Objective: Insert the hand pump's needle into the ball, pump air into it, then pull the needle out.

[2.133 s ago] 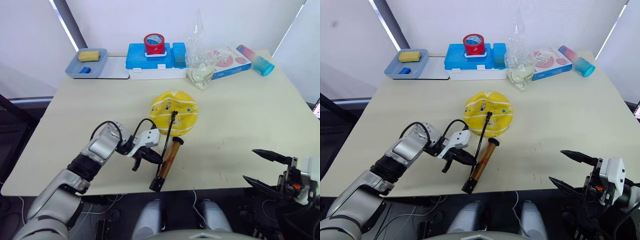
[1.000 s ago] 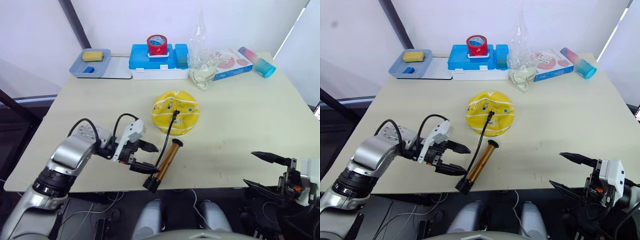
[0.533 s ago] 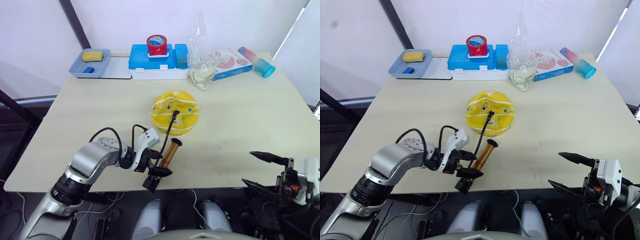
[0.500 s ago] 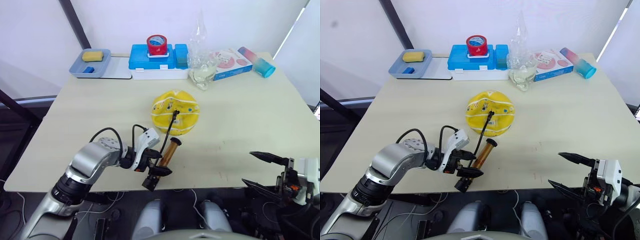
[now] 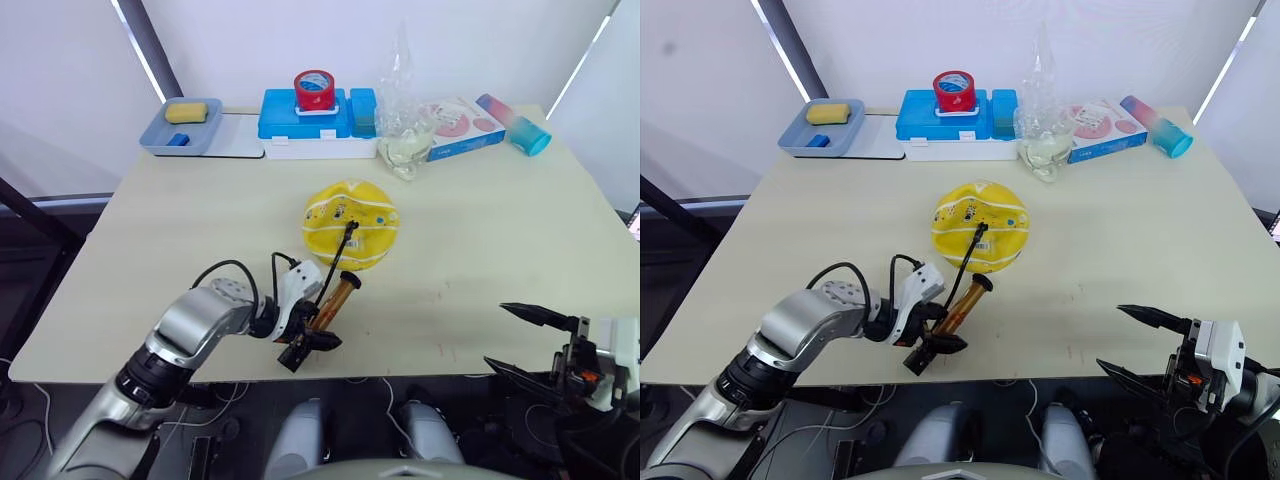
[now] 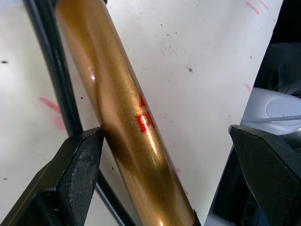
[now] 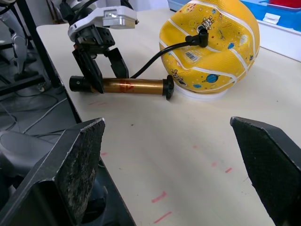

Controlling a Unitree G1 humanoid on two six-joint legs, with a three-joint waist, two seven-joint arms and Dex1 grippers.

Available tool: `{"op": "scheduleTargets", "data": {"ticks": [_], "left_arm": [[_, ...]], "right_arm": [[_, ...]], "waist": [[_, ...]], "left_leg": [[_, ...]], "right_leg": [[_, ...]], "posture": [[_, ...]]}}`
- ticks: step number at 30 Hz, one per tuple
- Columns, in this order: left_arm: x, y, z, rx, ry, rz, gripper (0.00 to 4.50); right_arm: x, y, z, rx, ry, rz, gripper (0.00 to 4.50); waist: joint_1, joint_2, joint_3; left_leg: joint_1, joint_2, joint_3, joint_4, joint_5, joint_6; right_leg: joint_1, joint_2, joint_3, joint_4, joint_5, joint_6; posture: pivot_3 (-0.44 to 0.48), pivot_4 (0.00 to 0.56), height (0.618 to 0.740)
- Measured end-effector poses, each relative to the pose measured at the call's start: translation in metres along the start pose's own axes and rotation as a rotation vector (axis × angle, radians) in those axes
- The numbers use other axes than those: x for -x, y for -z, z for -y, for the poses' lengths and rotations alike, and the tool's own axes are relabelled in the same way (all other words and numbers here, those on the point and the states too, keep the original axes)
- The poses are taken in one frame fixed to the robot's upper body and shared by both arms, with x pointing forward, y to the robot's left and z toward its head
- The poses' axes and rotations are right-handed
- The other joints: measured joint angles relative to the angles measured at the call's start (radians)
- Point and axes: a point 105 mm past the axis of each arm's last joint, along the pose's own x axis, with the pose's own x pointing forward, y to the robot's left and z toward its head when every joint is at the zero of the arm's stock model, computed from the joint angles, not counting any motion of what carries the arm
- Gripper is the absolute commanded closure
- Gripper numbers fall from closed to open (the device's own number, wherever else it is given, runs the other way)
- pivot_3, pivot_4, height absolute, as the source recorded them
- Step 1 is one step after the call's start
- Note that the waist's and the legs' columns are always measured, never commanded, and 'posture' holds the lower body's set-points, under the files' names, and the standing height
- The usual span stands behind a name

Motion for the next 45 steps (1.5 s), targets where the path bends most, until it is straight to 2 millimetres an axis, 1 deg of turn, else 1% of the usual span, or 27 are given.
{"op": "scheduleTargets", "data": {"ticks": [4, 8, 11, 12, 14, 17, 26, 30, 33, 34, 36, 42, 45], "left_arm": [[-0.007, -0.002, -0.001, 0.033, 0.002, -0.005, 0.01], [-0.010, -0.001, -0.002, 0.045, 0.000, -0.011, 0.01], [-0.011, -0.003, -0.005, 0.057, -0.011, -0.017, 0.81], [-0.011, -0.003, -0.007, 0.062, -0.017, -0.020, 1.15], [-0.011, -0.002, -0.009, 0.064, -0.027, -0.026, 2.03], [-0.012, -0.001, -0.008, 0.077, -0.021, -0.040, 3.48], [-0.012, -0.001, -0.009, 0.084, -0.013, -0.045, 3.51], [-0.007, -0.001, -0.006, 0.079, 0.018, -0.045, 3.51], [-0.003, -0.008, 0.000, 0.045, 0.054, -0.014, 3.51], [-0.001, -0.011, 0.003, 0.019, 0.075, 0.002, 3.51], [0.002, -0.016, 0.007, -0.017, 0.103, 0.032, 3.51], [0.005, -0.030, 0.016, -0.129, 0.180, 0.194, 3.51], [0.007, -0.036, 0.019, -0.202, 0.209, 0.278, 3.51]], "right_arm": [[-0.001, 0.001, 0.000, 0.004, 0.002, -0.002, 0.00], [-0.002, 0.000, 0.000, 0.013, 0.002, 0.004, 0.00], [-0.002, 0.000, 0.000, 0.019, 0.003, 0.008, 0.00], [-0.003, 0.000, 0.000, 0.019, 0.005, 0.010, 0.00], [-0.003, 0.001, -0.001, 0.016, 0.008, 0.013, 0.00], [-0.005, 0.001, -0.001, 0.021, 0.006, 0.014, 0.00], [-0.007, 0.005, -0.003, 0.013, 0.004, 0.013, 0.00], [-0.007, 0.005, -0.003, 0.012, 0.006, 0.015, 0.00], [-0.007, 0.004, -0.003, 0.010, 0.007, 0.021, 0.00], [-0.008, 0.003, -0.002, 0.007, 0.008, 0.030, 0.00], [-0.008, 0.001, -0.001, 0.000, 0.013, 0.043, 0.00], [-0.010, -0.003, 0.000, -0.031, 0.018, 0.069, 0.00], [-0.012, -0.006, 0.001, -0.044, 0.022, 0.085, 0.00]], "waist": [[0.000, 0.000, 0.000], [0.000, 0.000, 0.000], [0.000, 0.000, 0.000], [0.000, 0.000, 0.000], [0.000, 0.000, 0.000], [0.000, 0.000, 0.000], [0.000, 0.000, 0.000], [0.000, 0.000, 0.000], [0.001, 0.000, 0.000], [0.001, 0.000, 0.000], [0.001, 0.000, 0.000], [0.001, 0.000, 0.000], [0.001, 0.000, 0.000]], "left_leg": [[-0.001, 0.000, -0.001, 0.000, 0.001, -0.001], [0.000, 0.000, -0.001, 0.000, 0.001, -0.001], [0.000, 0.000, -0.001, 0.000, 0.001, -0.001], [0.000, 0.000, -0.001, 0.000, 0.001, -0.001], [0.000, 0.000, 0.000, 0.000, 0.001, -0.001], [-0.001, 0.000, 0.000, 0.000, 0.001, -0.001], [0.000, 0.000, 0.000, 0.000, 0.001, -0.001], [-0.001, 0.001, 0.000, -0.001, 0.001, -0.001], [-0.002, 0.000, 0.000, -0.001, 0.000, -0.002], [-0.002, 0.000, 0.001, -0.001, 0.000, -0.002], [-0.002, 0.000, 0.001, -0.001, -0.002, -0.005], [-0.002, 0.000, 0.001, -0.001, -0.001, -0.004], [-0.002, 0.000, 0.002, -0.001, 0.000, -0.001]], "right_leg": [[0.000, 0.003, 0.003, 0.000, 0.000, 0.000], [0.000, 0.001, 0.001, 0.000, 0.000, 0.000], [0.000, 0.000, 0.000, 0.000, 0.000, 0.000], [0.000, 0.000, -0.001, 0.000, 0.000, 0.000], [0.000, 0.000, -0.001, 0.000, 0.000, 0.000], [0.000, 0.000, -0.001, 0.000, 0.000, 0.000], [0.000, -0.005, -0.006, 0.000, 0.001, -0.001], [-0.001, -0.006, -0.009, 0.000, 0.001, -0.001], [-0.001, -0.011, -0.011, 0.000, 0.001, -0.002], [-0.001, -0.017, -0.016, 0.000, 0.002, -0.002], [-0.001, -0.021, -0.022, -0.001, 0.002, -0.003], [-0.001, -0.021, -0.026, -0.001, 0.002, -0.003], [-0.001, -0.021, -0.027, -0.001, 0.002, -0.003]], "posture": [[0.000, 0.150, 0.737], [0.000, 0.150, 0.737], [0.000, 0.150, 0.737], [0.000, 0.150, 0.737], [0.000, 0.150, 0.737], [0.000, 0.150, 0.737], [0.000, 0.150, 0.737], [0.000, 0.150, 0.737], [0.000, 0.150, 0.737], [0.000, 0.150, 0.737], [0.000, 0.150, 0.737], [0.000, 0.150, 0.737], [0.000, 0.150, 0.737]]}}
